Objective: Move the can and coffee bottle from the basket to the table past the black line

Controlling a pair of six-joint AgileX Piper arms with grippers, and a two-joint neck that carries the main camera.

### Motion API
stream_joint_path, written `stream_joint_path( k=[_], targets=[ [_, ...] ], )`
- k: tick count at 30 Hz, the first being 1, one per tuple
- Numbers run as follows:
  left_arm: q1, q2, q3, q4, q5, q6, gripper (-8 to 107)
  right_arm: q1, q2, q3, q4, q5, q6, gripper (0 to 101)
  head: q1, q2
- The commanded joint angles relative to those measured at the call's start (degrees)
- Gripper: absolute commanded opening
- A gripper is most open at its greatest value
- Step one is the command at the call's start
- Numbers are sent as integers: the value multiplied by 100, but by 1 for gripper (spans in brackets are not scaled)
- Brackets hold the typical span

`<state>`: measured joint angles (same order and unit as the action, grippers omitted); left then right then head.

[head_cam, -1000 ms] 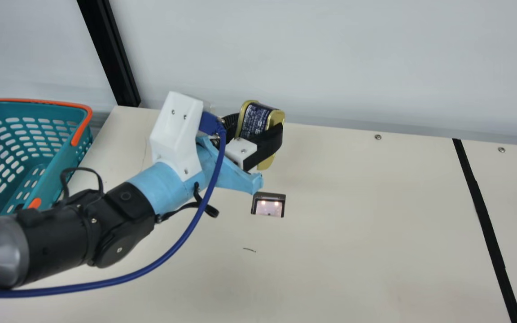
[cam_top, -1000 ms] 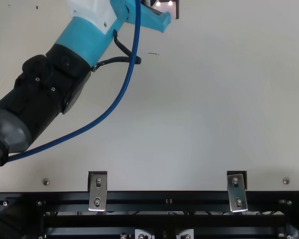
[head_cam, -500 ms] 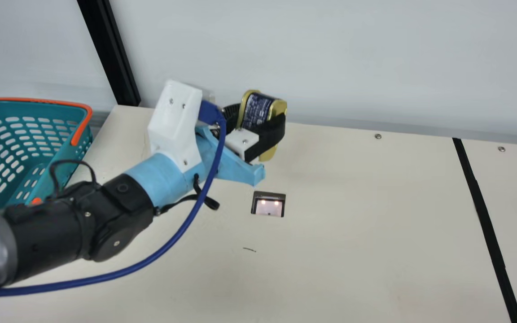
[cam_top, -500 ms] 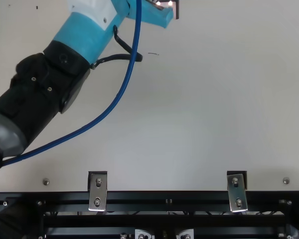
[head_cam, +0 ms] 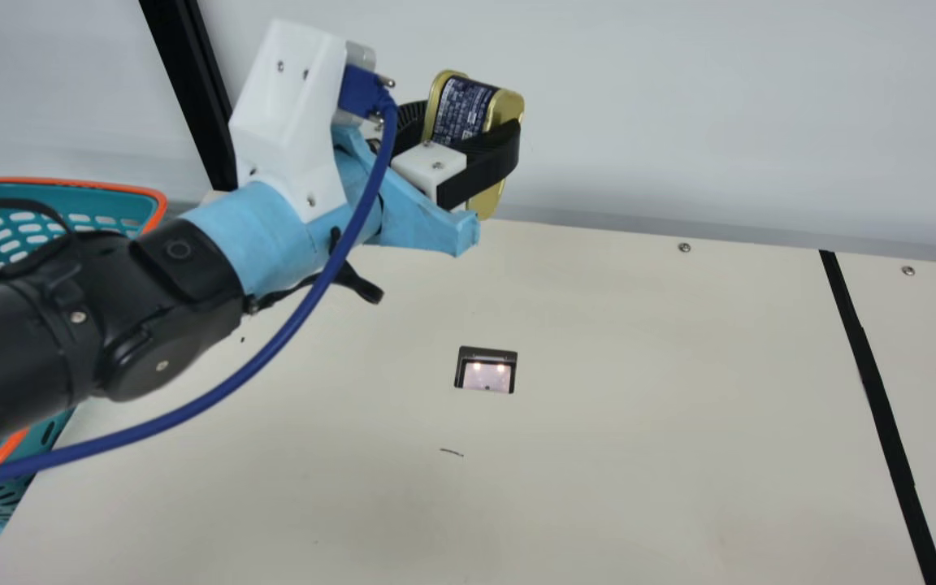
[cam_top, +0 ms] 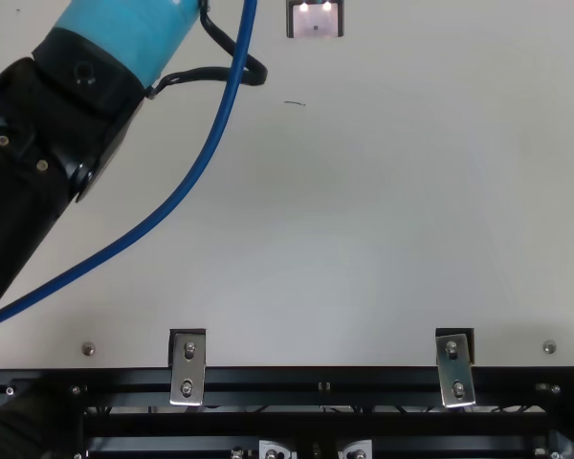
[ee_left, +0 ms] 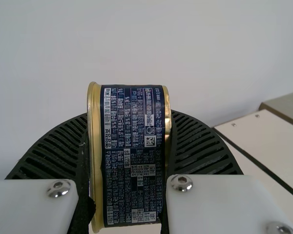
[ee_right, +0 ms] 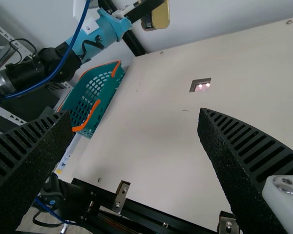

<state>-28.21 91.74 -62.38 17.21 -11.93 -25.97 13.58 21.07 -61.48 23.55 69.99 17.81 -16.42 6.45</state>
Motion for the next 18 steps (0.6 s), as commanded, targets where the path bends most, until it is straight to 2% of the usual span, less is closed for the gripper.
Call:
stream_joint_path(
  k=[1,6,10,14,18],
  targets=[
    [-77,-69,-65,565,569,-369,10,0,0,0,0,0,0,101,-20,-58],
    [-411,-228,15,1168,1123,-805,10,0,0,0,0,0,0,101,-20,-58],
    [-724,-342,281,1125,1470,-585,10,0,0,0,0,0,0,101,-20,-58],
    [-1048,-515,500,231,1984,556,10,0,0,0,0,0,0,101,-20,-58],
    [-1198,-825,269,-1563,2994,2639,10,0,0,0,0,0,0,101,-20,-58]
  ],
)
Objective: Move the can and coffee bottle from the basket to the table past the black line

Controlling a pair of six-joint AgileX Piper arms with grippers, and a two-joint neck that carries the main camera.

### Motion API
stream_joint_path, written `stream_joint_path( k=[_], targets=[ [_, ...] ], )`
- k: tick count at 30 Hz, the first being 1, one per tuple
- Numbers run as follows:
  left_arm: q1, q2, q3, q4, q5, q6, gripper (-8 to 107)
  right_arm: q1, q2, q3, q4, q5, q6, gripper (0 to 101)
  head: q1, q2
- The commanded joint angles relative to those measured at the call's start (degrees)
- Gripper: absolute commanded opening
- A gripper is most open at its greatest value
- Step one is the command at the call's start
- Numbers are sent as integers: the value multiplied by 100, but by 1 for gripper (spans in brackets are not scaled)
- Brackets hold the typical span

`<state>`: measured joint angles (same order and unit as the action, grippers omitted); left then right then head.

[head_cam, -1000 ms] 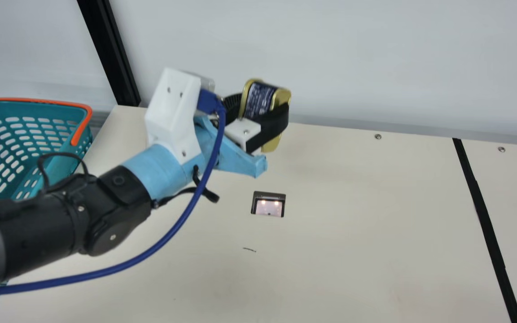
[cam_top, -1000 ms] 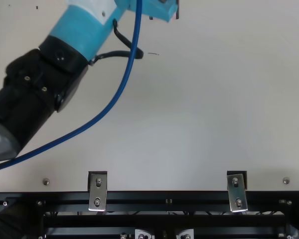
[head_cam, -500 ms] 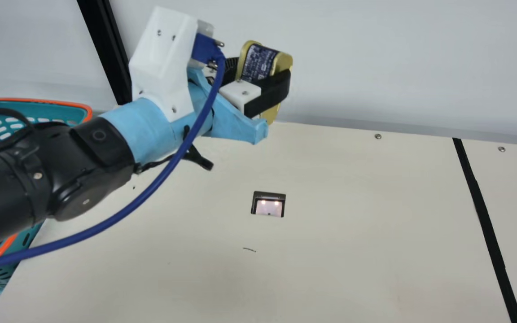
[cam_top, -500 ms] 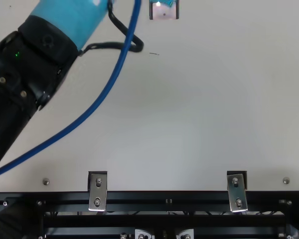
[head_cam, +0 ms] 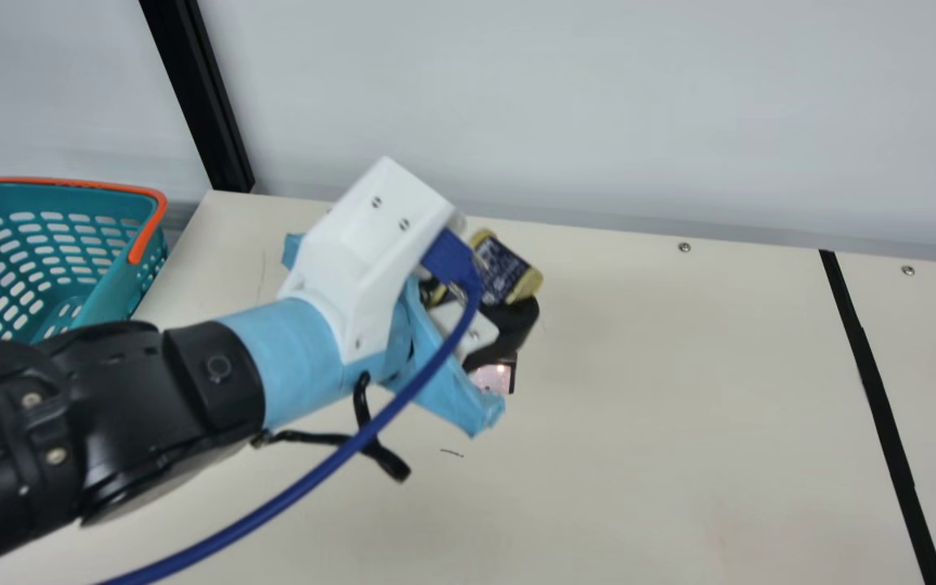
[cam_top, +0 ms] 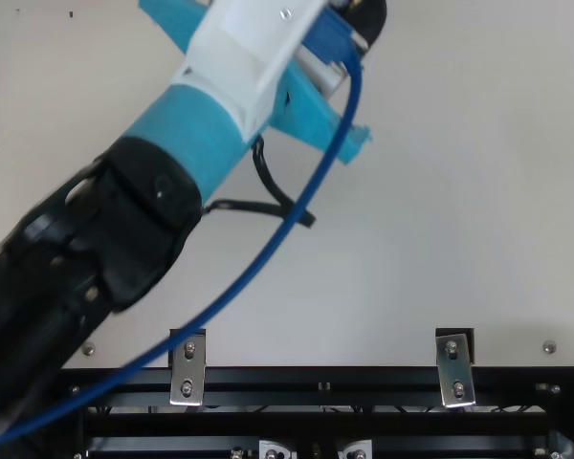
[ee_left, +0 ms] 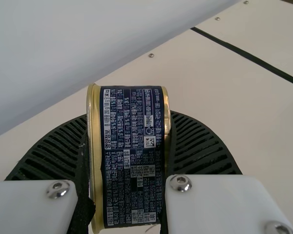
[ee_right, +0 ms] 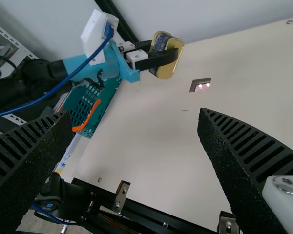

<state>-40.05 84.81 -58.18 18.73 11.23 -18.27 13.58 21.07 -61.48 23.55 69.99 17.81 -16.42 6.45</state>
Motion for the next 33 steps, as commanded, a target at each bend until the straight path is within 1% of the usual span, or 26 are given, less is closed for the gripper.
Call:
stream_joint_path(
  k=[1,3,4,5,7,10,12,14,18,23,28,33],
  targets=[
    [31,-201,-282,-2171,976,2442,10,0,0,0,0,0,0,101,-20,-58],
    [305,-322,-707,-3074,1721,3650,10,0,0,0,0,0,0,101,-20,-58],
    [549,-345,-979,-3486,2143,4252,10,0,0,0,0,0,0,101,-20,-58],
    [844,-333,-1222,-3831,2505,4790,10,0,0,0,0,0,0,101,-20,-58],
    [1443,-215,-1655,-4307,3168,5638,10,0,0,0,0,0,0,101,-20,-58],
    [2301,135,-2188,-4599,4019,6516,10,0,0,0,0,0,0,101,-20,-58],
    [2659,369,-2404,-4627,4464,6874,10,0,0,0,0,0,0,101,-20,-58],
    [2867,580,-2543,-4628,4803,7152,10,0,0,0,0,0,0,101,-20,-58],
    [3011,888,-2657,-4606,5262,7584,10,0,0,0,0,0,0,101,-20,-58],
    [2864,1099,-2596,-4671,5615,7946,10,0,0,0,0,0,0,101,-20,-58],
    [2538,1302,-2515,-4758,5787,8141,10,0,0,0,0,0,0,101,-20,-58],
    [2114,1549,-2450,-4806,5801,8207,10,0,0,0,0,0,0,101,-20,-58]
  ],
)
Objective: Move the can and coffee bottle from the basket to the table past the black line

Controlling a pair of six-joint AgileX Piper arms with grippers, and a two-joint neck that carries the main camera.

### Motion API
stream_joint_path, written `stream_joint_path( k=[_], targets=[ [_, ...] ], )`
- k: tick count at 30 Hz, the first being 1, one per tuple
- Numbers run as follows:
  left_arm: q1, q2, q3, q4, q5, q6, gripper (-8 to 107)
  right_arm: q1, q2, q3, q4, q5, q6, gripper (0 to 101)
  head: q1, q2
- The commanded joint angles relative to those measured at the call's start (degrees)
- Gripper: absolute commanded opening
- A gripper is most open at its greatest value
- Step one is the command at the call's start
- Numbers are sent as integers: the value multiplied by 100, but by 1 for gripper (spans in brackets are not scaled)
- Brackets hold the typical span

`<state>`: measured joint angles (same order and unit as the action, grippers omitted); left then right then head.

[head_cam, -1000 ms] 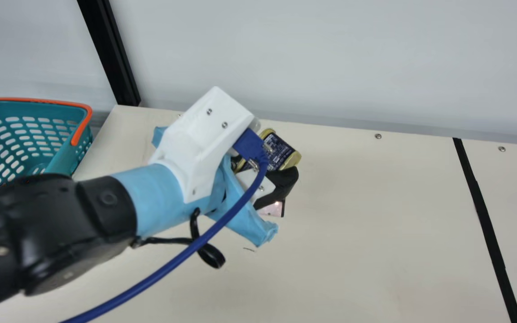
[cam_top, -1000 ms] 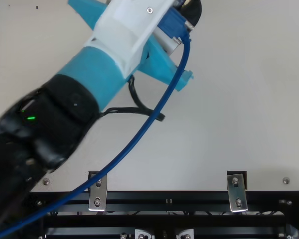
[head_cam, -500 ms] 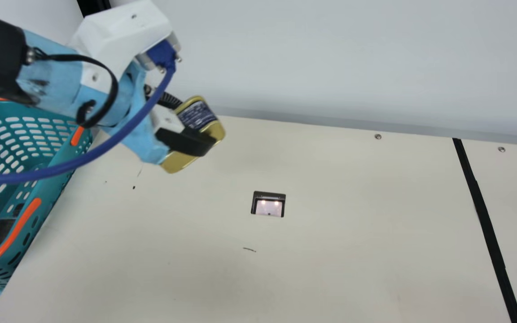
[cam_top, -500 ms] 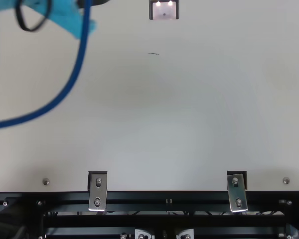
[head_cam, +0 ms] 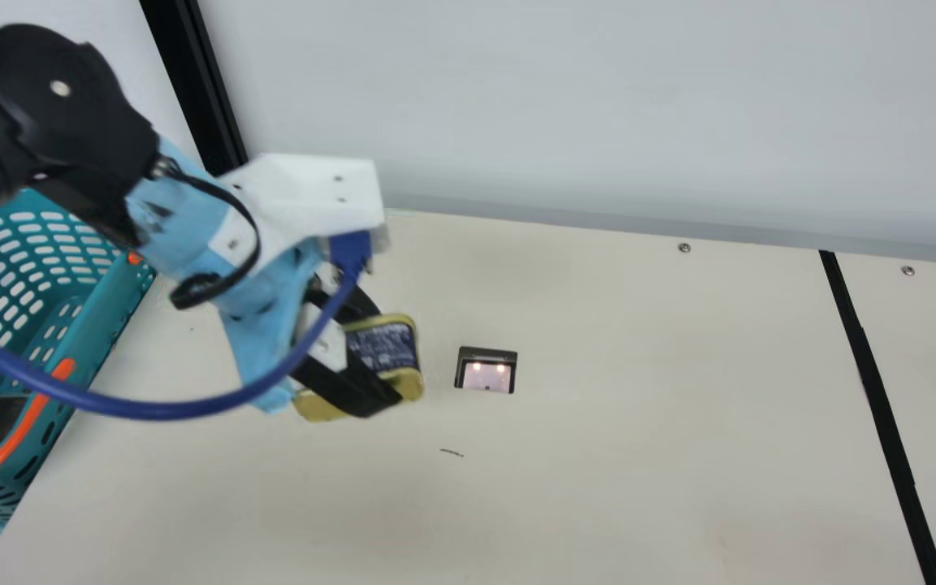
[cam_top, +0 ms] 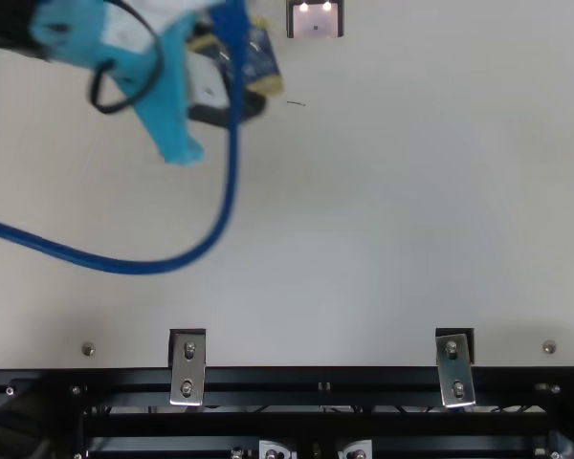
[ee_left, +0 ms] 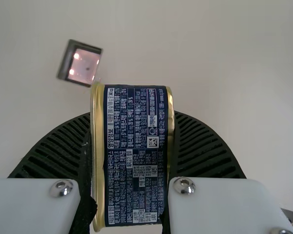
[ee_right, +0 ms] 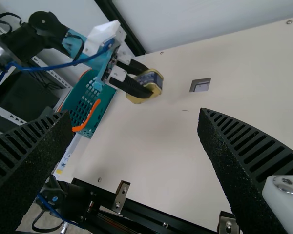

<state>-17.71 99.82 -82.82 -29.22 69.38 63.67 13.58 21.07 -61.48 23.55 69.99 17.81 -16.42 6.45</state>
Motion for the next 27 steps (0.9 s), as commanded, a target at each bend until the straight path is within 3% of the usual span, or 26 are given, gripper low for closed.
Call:
stream_joint_path(
  k=[1,12,22,23,24,25,27],
  targets=[
    [-209,109,23,-31,-31,20,10,0,0,0,0,0,0,101,-20,-58],
    [-1019,796,232,-325,-546,169,10,0,0,0,0,0,0,101,-20,-58],
    [-1335,1230,323,-392,-993,283,10,0,0,0,0,0,0,101,-20,-58],
    [-1348,1260,333,-390,-1059,293,26,0,0,0,0,0,0,101,-20,-58],
    [-1359,1282,344,-394,-1116,309,72,0,0,0,0,0,0,101,-20,-58],
    [-1365,1291,364,-413,-1173,330,90,0,0,0,0,0,0,101,-20,-58],
    [-1368,1285,407,-464,-1276,380,90,0,0,0,0,0,0,101,-20,-58]
  ],
)
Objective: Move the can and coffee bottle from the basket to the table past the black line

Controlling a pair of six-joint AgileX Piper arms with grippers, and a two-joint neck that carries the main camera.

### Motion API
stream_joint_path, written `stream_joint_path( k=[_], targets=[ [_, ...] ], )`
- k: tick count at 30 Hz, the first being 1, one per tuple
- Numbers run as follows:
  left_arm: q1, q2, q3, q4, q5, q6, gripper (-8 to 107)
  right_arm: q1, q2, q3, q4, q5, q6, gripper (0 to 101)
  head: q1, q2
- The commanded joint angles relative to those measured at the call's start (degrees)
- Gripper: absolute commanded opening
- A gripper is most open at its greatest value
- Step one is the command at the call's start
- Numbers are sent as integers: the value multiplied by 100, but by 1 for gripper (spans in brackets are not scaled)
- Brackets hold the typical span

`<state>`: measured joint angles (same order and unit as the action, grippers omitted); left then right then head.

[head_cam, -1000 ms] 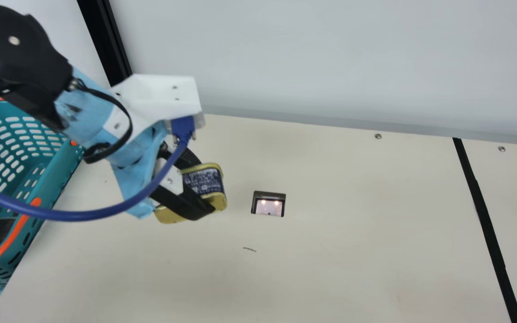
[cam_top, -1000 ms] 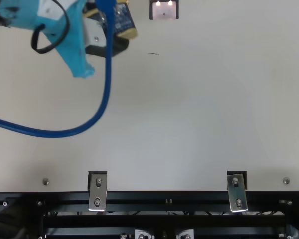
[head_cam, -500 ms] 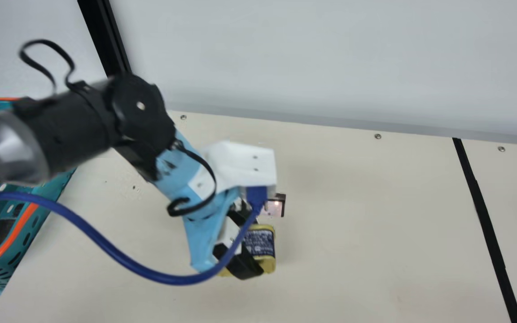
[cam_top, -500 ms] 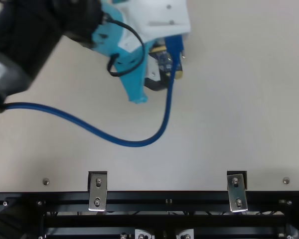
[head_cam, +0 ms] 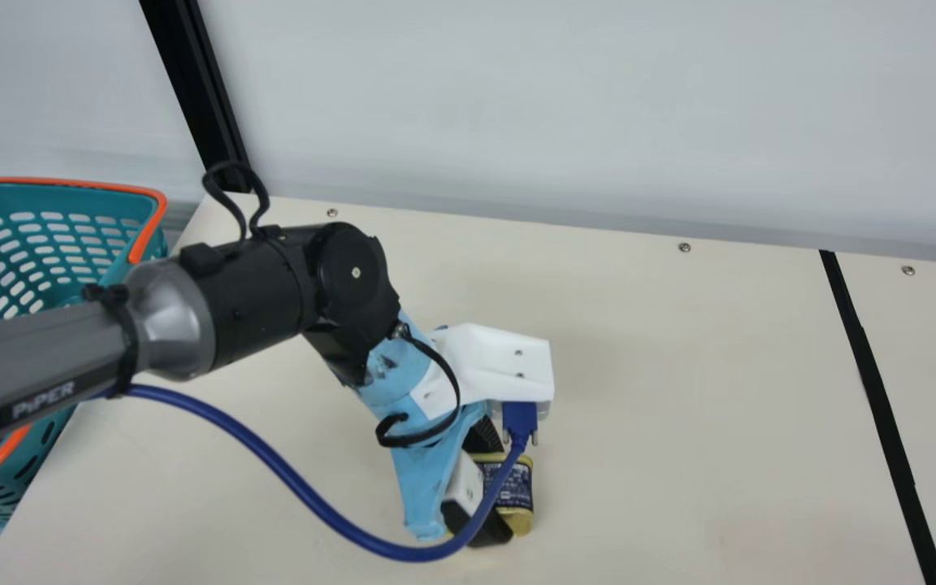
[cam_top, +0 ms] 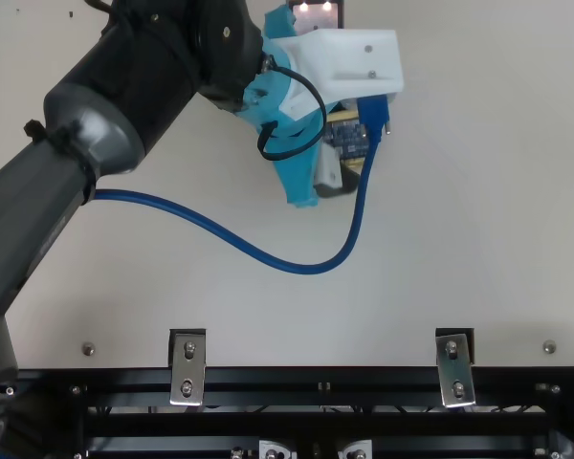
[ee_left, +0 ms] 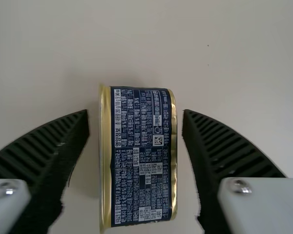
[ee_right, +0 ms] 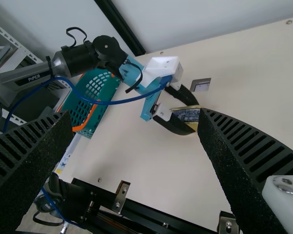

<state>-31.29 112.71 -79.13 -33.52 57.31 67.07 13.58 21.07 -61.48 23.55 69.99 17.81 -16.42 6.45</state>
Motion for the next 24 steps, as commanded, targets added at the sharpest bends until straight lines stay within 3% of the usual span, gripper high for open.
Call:
stream_joint_path(
  k=[1,5,11,15,17,18,21,24],
  targets=[
    [-5,-21,61,-65,-125,67,90,0,0,0,0,0,0,101,-20,-58],
    [100,-358,304,-466,-371,365,90,0,0,0,0,0,0,101,-20,-58],
    [521,-1248,1030,-1477,-757,1202,90,0,0,0,0,0,0,101,-20,-58],
    [899,-1802,1512,-2283,-1369,1863,90,0,0,0,0,0,0,101,-20,-58],
    [1092,-2034,1746,-2796,-1991,2180,90,0,0,0,0,0,0,101,-20,-58],
    [924,-1747,1506,-2103,-1334,1757,90,0,0,0,0,0,0,101,-20,-58],
    [1100,-2023,1736,-2623,-1824,2130,90,0,0,0,0,0,0,101,-20,-58],
    [1088,-2033,1752,-2799,-1964,2174,90,0,0,0,0,0,0,101,-20,-58]
  ],
)
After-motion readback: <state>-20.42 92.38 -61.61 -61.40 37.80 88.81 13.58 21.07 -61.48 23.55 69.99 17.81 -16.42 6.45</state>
